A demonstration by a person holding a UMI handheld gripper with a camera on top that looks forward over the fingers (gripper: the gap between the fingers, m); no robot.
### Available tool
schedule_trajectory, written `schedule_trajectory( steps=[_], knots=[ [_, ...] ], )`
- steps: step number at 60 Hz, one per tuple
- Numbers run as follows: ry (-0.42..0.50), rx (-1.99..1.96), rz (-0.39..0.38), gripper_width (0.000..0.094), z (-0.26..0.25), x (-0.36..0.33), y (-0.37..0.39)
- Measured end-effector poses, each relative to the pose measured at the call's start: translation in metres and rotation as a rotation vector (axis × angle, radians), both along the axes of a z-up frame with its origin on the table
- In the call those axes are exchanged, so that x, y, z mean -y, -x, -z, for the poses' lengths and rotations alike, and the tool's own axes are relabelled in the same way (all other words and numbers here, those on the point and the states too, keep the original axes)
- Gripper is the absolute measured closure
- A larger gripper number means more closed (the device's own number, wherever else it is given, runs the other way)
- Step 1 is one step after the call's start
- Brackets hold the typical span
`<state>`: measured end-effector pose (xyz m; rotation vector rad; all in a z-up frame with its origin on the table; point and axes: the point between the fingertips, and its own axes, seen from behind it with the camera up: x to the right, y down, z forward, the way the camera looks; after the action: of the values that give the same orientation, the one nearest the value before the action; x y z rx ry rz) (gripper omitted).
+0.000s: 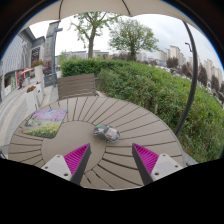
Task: Arrange mouse
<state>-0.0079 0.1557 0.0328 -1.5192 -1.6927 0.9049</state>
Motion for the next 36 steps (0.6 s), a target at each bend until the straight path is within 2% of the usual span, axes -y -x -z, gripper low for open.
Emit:
schedule_trajectory(
  steps=[12, 26, 36],
  knots=[
    [-0.015, 0.009, 0.01, 0.0081, 0.029, -0.007, 0.049],
    [0.007, 0.027, -0.004, 0.008, 0.043, 0.0, 0.091],
    [0.025, 0.034, 0.027, 0.008, 0.045, -0.004, 0.118]
  ],
)
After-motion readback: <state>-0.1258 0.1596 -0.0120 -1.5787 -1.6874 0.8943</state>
